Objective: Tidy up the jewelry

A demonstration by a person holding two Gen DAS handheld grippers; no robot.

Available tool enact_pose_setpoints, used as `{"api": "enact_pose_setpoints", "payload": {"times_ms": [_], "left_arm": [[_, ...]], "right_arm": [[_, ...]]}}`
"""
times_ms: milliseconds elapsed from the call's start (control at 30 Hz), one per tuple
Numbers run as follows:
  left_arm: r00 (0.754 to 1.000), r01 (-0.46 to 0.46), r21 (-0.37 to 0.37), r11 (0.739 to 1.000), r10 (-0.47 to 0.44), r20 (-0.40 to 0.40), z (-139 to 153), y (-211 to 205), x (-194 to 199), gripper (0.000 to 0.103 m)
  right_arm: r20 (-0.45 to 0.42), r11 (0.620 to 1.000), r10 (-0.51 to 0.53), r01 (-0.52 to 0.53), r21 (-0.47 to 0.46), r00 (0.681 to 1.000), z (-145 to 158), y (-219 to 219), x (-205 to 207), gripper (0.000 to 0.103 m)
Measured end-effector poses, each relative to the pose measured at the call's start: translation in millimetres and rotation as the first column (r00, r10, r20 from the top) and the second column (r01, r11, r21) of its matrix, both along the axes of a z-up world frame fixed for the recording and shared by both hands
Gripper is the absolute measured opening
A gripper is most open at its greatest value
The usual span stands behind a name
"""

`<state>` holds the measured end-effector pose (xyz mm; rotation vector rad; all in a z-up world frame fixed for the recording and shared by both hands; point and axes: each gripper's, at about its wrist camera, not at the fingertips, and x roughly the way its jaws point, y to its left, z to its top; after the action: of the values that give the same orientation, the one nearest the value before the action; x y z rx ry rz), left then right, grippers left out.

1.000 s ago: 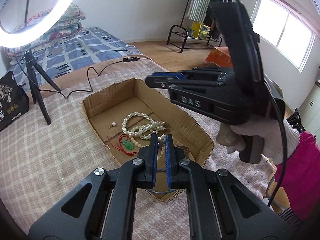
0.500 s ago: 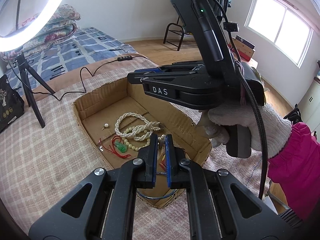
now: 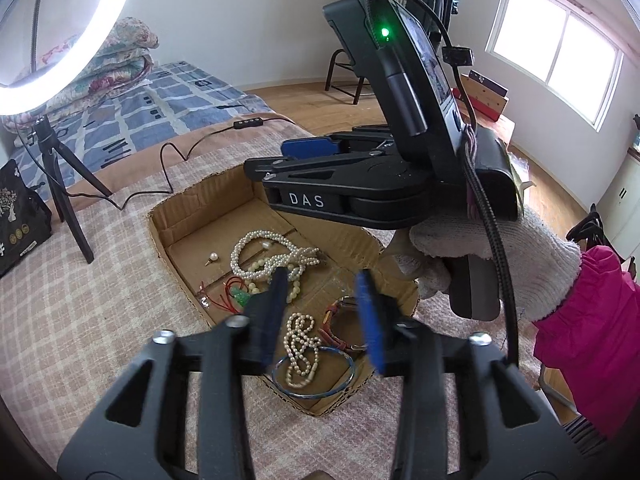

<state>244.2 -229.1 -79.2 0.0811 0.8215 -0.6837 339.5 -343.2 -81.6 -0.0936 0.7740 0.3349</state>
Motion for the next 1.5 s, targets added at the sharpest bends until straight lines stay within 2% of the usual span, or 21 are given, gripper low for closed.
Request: {"api": "enact_pose_setpoints", "payload": {"times_ms": [100,167,233,333,767,1167,1267,1500], "left_arm": [[1.0,-0.003,0.006,1.0,0.003,0.001,0.7,0.9,-0.1,0.041],[1.0,-0.006,0.006,1.0,0.006,0.001,1.7,2.6,-0.4,0.041],[1.0,-0.008,0.009,1.0,0.008,0.002,3.3,4.0,-1.3,0.042],[1.0,-0.011,0.009,1.0,0.011,0.013,7.7,6.6,-4.7,0.048],[0.997,-0.027,-0.008,1.0,0.027,0.074,40.9,27.0,-33.1,0.049],[0.988,-0.054,-0.023,0.998,0.056,0.142,72.5,54.4,-79.1,0.049],[0.984,-0.066,-0.032,0.997,0.071,0.161,79.3,64.9,-93.1,0.059],[0.976,-0.093,-0.041,0.995,0.099,0.195,90.2,87.9,-122.5,0.061]], "right_arm": [[0.008,1.0,-0.019,0.019,-0.013,1.0,2.2,-1.7,-1.4,0.051],[0.021,0.999,-0.036,0.036,-0.019,0.999,4.9,-2.4,-3.2,0.069],[0.033,0.999,-0.048,0.048,-0.018,0.998,8.6,-2.5,-6.3,0.072],[0.038,0.998,-0.048,0.049,-0.026,0.998,13.7,0.9,-10.6,0.074],[0.098,0.996,-0.056,0.062,-0.061,0.994,54.4,17.5,-43.0,0.077],[0.161,0.995,-0.069,0.08,-0.06,0.985,99.9,30.1,-103.6,0.077],[0.172,0.995,-0.08,0.09,-0.052,0.982,108.7,30.6,-120.7,0.077],[0.194,0.991,-0.115,0.125,-0.044,0.974,119.0,33.8,-160.8,0.08]]}}
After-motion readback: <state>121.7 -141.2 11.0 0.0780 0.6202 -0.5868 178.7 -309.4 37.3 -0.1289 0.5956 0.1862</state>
